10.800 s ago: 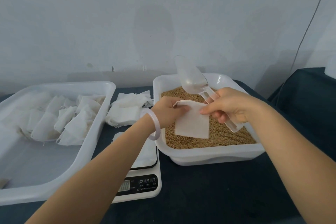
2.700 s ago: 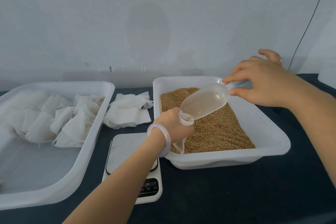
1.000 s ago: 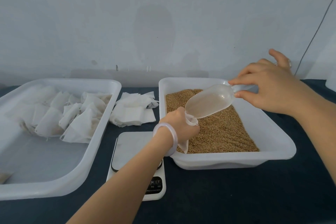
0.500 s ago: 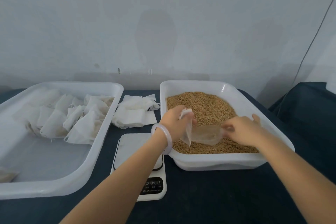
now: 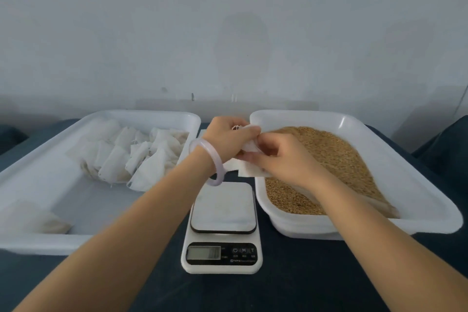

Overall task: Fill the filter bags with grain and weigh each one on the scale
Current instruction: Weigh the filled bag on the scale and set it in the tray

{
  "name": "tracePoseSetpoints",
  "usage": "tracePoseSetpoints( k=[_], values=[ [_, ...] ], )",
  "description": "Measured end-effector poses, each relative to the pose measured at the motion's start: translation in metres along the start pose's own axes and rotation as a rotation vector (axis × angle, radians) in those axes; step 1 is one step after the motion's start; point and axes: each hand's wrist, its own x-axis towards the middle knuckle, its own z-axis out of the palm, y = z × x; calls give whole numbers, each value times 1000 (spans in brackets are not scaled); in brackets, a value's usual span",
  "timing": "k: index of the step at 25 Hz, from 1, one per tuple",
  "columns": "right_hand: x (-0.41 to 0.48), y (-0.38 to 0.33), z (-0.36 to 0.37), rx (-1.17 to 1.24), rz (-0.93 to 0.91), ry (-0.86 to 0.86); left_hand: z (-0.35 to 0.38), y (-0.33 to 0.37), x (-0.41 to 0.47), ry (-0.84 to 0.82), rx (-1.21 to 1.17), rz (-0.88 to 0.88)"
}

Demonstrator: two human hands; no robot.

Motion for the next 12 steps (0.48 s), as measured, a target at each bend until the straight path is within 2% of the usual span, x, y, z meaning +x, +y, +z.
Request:
tracePoseSetpoints(
  k=[2,7,10,12],
  values=[
    [10,4,9,-5,4,-25,-26,-10,-2,-83,59,-14],
    [30,16,29,50,77,-16,-57,-32,-2,-338,386,-96],
    [32,24,39,44,46,-68,-54,-40,2,-348,597,-58],
    [28,28,42,-104,-2,-119,-56,-45,4,-392,655,-98]
  ],
)
